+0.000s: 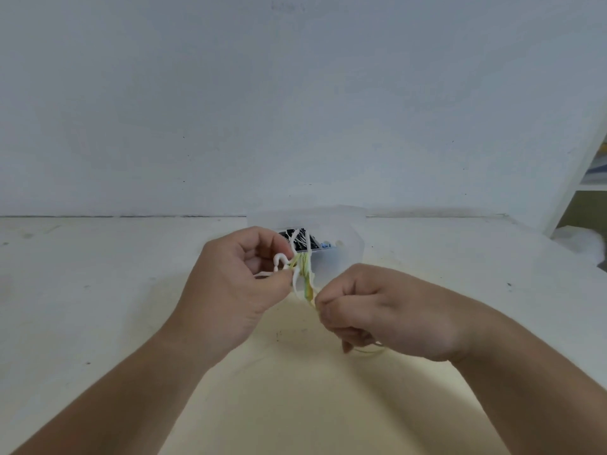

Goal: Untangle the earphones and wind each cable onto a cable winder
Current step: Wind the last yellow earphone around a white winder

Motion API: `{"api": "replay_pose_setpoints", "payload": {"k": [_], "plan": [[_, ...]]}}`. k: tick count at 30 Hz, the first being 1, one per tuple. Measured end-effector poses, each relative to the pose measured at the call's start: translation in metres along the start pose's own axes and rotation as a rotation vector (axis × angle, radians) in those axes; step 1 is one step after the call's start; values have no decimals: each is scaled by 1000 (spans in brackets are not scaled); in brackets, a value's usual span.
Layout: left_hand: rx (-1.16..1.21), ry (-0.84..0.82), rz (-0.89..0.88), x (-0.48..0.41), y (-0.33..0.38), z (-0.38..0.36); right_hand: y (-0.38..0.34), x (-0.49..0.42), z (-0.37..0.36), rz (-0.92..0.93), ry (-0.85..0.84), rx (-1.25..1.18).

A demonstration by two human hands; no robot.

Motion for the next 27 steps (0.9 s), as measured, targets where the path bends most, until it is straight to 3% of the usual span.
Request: {"api": "replay_pose_setpoints", "payload": {"k": [5, 11, 14, 18, 20, 27], "plan": [[-104, -56, -71, 2, 6, -2, -3, 2, 11, 39, 97, -22], [-451, -28, -183, 7, 13, -2, -4, 3, 22, 117, 147, -127], [-509, -95, -224, 11, 15, -12, -1, 3, 33, 141, 283, -52], [-425, -158, -153, 15, 12, -20, 5, 10, 60, 98, 583, 92], [-305, -173, -91, 14, 9, -20, 10, 12, 66, 38, 654, 100], [54, -231, 8, 10, 7, -22, 32, 2, 60, -108, 603, 30]]}}
Point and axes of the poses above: each hand's wrist, its own x-axis away from the middle knuckle, its own z-axis out of the back of the hand, y = z × x, the point moved 7 cm from there along -x, towards the middle knuckle, and after that the axes turned 5 degrees about -x, right-handed, at the moved point
